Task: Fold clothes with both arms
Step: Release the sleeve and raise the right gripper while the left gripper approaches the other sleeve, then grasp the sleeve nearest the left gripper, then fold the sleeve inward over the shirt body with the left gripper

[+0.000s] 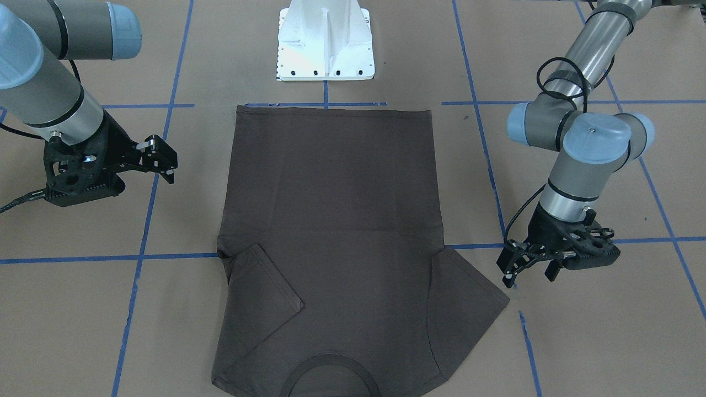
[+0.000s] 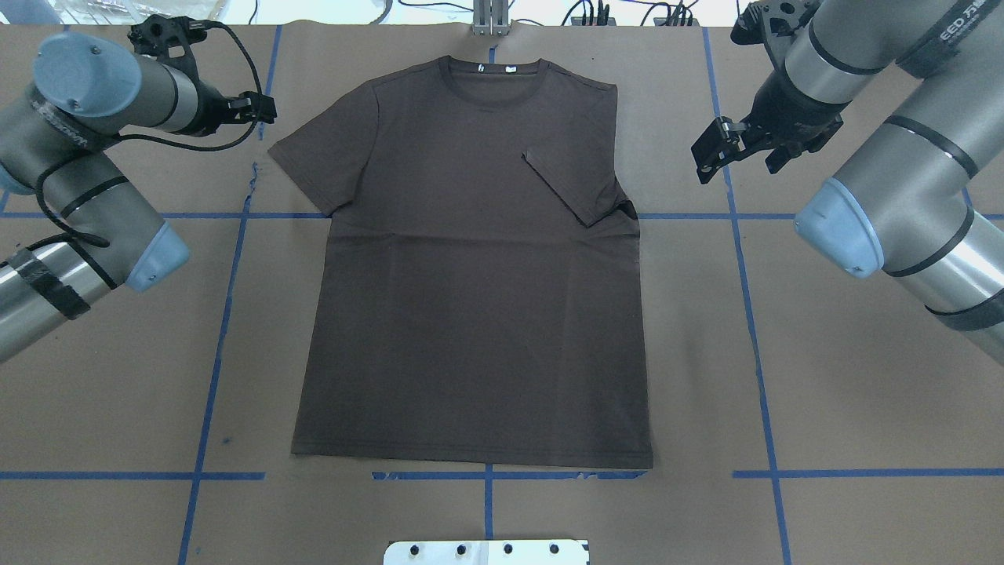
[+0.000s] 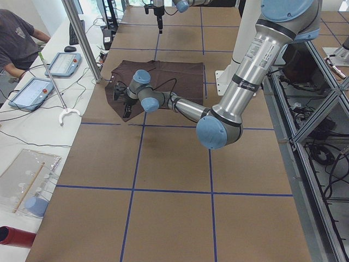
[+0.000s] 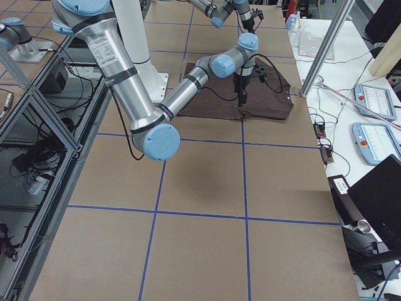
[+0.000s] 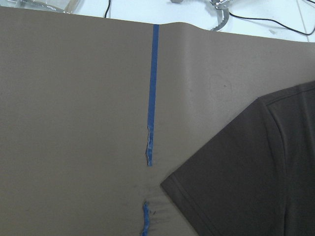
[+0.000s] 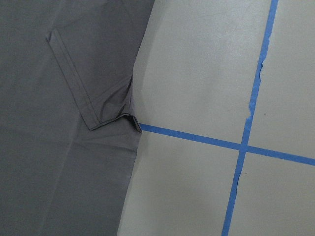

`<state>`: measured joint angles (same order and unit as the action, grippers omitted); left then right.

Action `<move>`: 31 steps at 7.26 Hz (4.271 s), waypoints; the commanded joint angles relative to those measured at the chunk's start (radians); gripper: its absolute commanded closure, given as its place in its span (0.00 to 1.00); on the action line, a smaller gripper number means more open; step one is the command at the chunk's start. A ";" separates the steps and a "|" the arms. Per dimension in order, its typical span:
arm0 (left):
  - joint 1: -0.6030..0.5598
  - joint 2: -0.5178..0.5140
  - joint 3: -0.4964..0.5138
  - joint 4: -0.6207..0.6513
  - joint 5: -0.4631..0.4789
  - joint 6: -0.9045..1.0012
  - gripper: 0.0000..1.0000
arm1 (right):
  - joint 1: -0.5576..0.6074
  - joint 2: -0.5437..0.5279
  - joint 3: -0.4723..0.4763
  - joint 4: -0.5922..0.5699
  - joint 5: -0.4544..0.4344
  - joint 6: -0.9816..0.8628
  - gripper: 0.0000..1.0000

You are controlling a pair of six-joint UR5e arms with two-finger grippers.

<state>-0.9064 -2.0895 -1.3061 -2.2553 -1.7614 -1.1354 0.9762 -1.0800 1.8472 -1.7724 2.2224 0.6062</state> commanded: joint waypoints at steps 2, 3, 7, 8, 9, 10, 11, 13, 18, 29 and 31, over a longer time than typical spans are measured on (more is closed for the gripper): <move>0.067 -0.072 0.138 -0.032 0.076 -0.010 0.02 | -0.001 0.000 0.000 0.001 0.000 0.001 0.00; 0.069 -0.093 0.174 -0.032 0.076 -0.010 0.04 | -0.001 0.000 0.000 0.001 0.000 0.003 0.00; 0.067 -0.104 0.251 -0.127 0.077 -0.007 0.10 | -0.002 0.005 0.000 0.001 0.002 0.010 0.00; 0.067 -0.104 0.251 -0.127 0.077 -0.006 0.12 | -0.002 0.006 0.000 0.001 0.002 0.010 0.00; 0.067 -0.103 0.251 -0.127 0.077 -0.004 0.12 | -0.002 0.006 0.000 0.001 0.003 0.010 0.00; 0.069 -0.104 0.251 -0.127 0.077 -0.004 0.13 | -0.002 0.006 0.000 0.001 0.005 0.010 0.00; 0.069 -0.104 0.251 -0.127 0.077 -0.004 0.17 | -0.002 0.006 0.001 0.001 0.006 0.010 0.00; 0.069 -0.104 0.251 -0.127 0.077 -0.004 0.20 | -0.002 0.006 0.000 0.001 0.006 0.010 0.00; 0.069 -0.106 0.243 -0.122 0.076 -0.004 0.79 | -0.002 0.006 0.000 -0.001 0.006 0.010 0.00; 0.142 -0.465 0.421 0.007 0.060 -0.219 1.00 | 0.002 -0.001 0.003 0.001 0.008 0.003 0.00; 0.162 -0.465 0.418 -0.018 0.060 -0.210 0.00 | 0.004 0.000 0.003 0.001 0.006 0.006 0.00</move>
<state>-0.7587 -2.5533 -0.8902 -2.2541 -1.7014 -1.3494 0.9793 -1.0806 1.8499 -1.7718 2.2294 0.6096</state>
